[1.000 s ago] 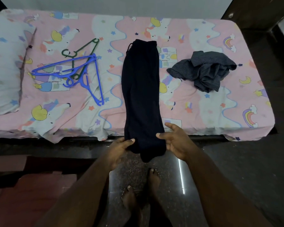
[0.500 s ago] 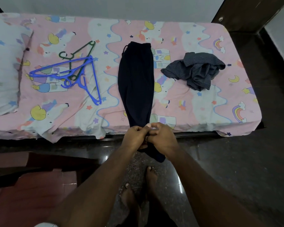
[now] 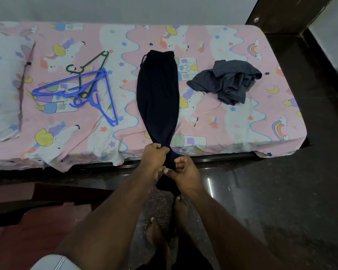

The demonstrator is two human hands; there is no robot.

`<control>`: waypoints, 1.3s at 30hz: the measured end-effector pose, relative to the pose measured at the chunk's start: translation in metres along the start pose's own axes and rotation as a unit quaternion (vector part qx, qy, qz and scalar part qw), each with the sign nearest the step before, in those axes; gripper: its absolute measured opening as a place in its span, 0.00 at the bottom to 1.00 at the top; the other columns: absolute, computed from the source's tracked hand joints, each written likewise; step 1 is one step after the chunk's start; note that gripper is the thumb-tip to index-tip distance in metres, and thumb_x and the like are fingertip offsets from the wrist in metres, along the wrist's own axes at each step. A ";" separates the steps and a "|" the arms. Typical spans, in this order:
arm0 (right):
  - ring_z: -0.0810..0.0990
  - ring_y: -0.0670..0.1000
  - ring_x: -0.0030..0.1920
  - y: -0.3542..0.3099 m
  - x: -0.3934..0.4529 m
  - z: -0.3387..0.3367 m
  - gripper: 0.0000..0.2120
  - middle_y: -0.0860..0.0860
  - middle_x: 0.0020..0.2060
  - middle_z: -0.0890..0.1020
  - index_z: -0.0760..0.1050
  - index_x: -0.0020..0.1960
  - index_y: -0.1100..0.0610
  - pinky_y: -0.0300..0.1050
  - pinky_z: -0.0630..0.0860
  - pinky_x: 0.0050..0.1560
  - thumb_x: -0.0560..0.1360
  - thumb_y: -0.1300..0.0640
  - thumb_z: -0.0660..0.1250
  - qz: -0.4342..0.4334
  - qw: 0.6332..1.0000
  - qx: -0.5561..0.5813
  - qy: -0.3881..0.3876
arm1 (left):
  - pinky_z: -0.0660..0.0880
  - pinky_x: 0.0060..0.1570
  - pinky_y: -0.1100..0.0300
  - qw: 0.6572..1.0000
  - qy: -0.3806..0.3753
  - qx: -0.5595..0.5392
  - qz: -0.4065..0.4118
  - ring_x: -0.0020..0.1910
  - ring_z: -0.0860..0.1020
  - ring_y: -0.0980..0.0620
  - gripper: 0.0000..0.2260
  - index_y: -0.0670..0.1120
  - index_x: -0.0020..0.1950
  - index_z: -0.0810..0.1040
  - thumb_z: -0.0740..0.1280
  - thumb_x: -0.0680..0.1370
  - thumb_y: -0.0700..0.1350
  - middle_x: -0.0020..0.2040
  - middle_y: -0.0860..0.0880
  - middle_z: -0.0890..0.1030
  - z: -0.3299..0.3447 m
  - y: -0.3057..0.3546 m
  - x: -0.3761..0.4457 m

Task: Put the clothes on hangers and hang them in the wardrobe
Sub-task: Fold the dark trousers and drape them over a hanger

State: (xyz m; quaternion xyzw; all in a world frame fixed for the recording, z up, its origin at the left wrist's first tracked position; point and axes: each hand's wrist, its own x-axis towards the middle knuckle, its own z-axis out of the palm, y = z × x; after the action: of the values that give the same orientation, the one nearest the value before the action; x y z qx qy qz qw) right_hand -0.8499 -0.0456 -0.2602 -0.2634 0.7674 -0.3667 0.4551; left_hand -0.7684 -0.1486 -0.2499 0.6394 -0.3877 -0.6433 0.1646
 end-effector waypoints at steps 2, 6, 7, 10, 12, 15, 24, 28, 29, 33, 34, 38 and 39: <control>0.80 0.49 0.51 0.004 0.001 0.002 0.20 0.49 0.49 0.80 0.70 0.53 0.50 0.45 0.79 0.53 0.69 0.57 0.79 0.003 1.000 -0.006 -0.009 | 0.79 0.39 0.46 1.000 -0.012 -0.022 -0.018 0.38 0.75 0.45 0.02 0.42 0.50 0.76 0.67 0.79 0.40 0.42 0.41 0.75 -0.002 0.000 0.002; 0.82 0.47 0.45 0.010 -0.001 0.004 0.12 0.47 0.43 0.83 0.75 0.49 0.51 0.43 0.79 0.48 0.71 0.57 0.76 0.023 0.999 -0.019 0.016 | 0.84 0.39 0.48 0.996 -0.046 -0.068 -0.037 0.43 0.81 0.43 0.04 0.40 0.53 0.77 0.66 0.81 0.40 0.47 0.40 0.81 -0.004 0.002 0.001; 0.83 0.47 0.43 0.009 -0.004 0.004 0.08 0.47 0.41 0.84 0.77 0.47 0.51 0.45 0.80 0.47 0.72 0.57 0.75 0.021 1.000 -0.010 0.019 | 0.83 0.39 0.52 0.995 -0.055 -0.070 -0.036 0.43 0.83 0.45 0.05 0.41 0.54 0.77 0.66 0.81 0.41 0.48 0.41 0.83 -0.006 0.003 -0.002; 0.85 0.50 0.43 0.000 -0.016 -0.001 0.01 0.51 0.40 0.86 0.82 0.46 0.54 0.49 0.81 0.48 0.76 0.59 0.72 0.023 0.997 0.068 0.007 | 0.82 0.45 0.55 0.996 -0.066 -0.052 -0.036 0.47 0.84 0.48 0.06 0.48 0.56 0.79 0.65 0.82 0.47 0.50 0.47 0.85 -0.015 -0.006 -0.005; 0.86 0.56 0.47 -0.009 -0.025 -0.009 0.03 0.55 0.44 0.87 0.83 0.50 0.58 0.52 0.82 0.51 0.77 0.60 0.71 0.071 0.983 0.169 -0.017 | 0.80 0.50 0.54 0.999 -0.036 -0.029 -0.027 0.50 0.83 0.48 0.05 0.49 0.53 0.80 0.65 0.81 0.47 0.51 0.48 0.85 -0.024 -0.018 -0.007; 0.85 0.61 0.53 -0.016 -0.032 -0.019 0.09 0.59 0.50 0.86 0.80 0.56 0.61 0.60 0.81 0.57 0.77 0.61 0.71 0.150 0.939 0.303 -0.062 | 0.75 0.39 0.58 0.999 0.031 0.001 -0.029 0.40 0.79 0.50 0.09 0.45 0.44 0.79 0.67 0.81 0.49 0.41 0.48 0.82 -0.037 -0.042 -0.017; 0.85 0.61 0.51 -0.024 -0.034 -0.028 0.11 0.60 0.52 0.85 0.76 0.59 0.64 0.57 0.83 0.50 0.77 0.65 0.69 0.188 0.912 0.362 -0.032 | 0.78 0.53 0.50 0.938 -0.143 -0.178 -0.261 0.49 0.82 0.47 0.18 0.46 0.59 0.81 0.70 0.77 0.58 0.52 0.47 0.84 -0.056 -0.077 -0.044; 0.85 0.59 0.50 -0.021 -0.036 -0.030 0.09 0.59 0.52 0.85 0.77 0.57 0.61 0.53 0.82 0.44 0.77 0.66 0.69 0.186 0.924 0.335 -0.003 | 0.77 0.39 0.57 0.940 -0.131 -0.179 -0.259 0.42 0.81 0.50 0.07 0.42 0.53 0.80 0.70 0.79 0.44 0.43 0.46 0.86 -0.057 -0.072 -0.052; 0.85 0.58 0.51 -0.019 -0.036 -0.030 0.09 0.58 0.53 0.85 0.76 0.57 0.60 0.53 0.82 0.44 0.77 0.66 0.69 0.188 0.924 0.332 -0.001 | 0.78 0.35 0.57 0.938 -0.122 -0.190 -0.261 0.43 0.82 0.49 0.05 0.41 0.53 0.80 0.70 0.78 0.41 0.46 0.44 0.86 -0.056 -0.072 -0.055; 0.82 0.57 0.53 -0.011 -0.038 -0.035 0.12 0.57 0.57 0.83 0.76 0.58 0.57 0.49 0.80 0.40 0.77 0.68 0.66 0.194 0.924 0.330 -0.004 | 0.79 0.32 0.58 0.930 -0.110 -0.222 -0.272 0.45 0.81 0.47 0.08 0.39 0.56 0.78 0.70 0.78 0.38 0.55 0.41 0.80 -0.057 -0.080 -0.058; 0.82 0.57 0.53 -0.009 -0.039 -0.037 0.13 0.57 0.57 0.83 0.76 0.60 0.56 0.48 0.80 0.39 0.78 0.68 0.65 0.198 0.921 0.336 -0.009 | 0.78 0.33 0.57 0.930 -0.115 -0.216 -0.276 0.45 0.80 0.47 0.08 0.40 0.56 0.77 0.70 0.78 0.39 0.54 0.43 0.80 -0.059 -0.082 -0.059; 0.83 0.59 0.53 0.000 -0.039 -0.049 0.16 0.58 0.55 0.84 0.79 0.61 0.57 0.54 0.82 0.44 0.77 0.69 0.62 0.240 0.907 0.343 -0.043 | 0.70 0.37 0.58 0.928 -0.129 -0.200 -0.286 0.43 0.78 0.51 0.05 0.46 0.52 0.78 0.71 0.77 0.43 0.47 0.48 0.81 -0.063 -0.083 -0.064; 0.83 0.61 0.54 0.004 -0.038 -0.051 0.16 0.59 0.55 0.84 0.79 0.61 0.59 0.57 0.82 0.48 0.76 0.69 0.63 0.253 0.904 0.341 -0.047 | 0.70 0.38 0.58 0.930 -0.131 -0.193 -0.285 0.43 0.78 0.52 0.05 0.46 0.52 0.79 0.71 0.77 0.44 0.46 0.49 0.81 -0.063 -0.083 -0.066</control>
State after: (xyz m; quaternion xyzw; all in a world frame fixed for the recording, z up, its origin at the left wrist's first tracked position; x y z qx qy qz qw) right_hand -0.8787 0.0013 -0.2276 0.0939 0.6143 -0.4655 0.6302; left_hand -0.6763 -0.0665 -0.2556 0.5889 -0.0757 -0.8035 0.0429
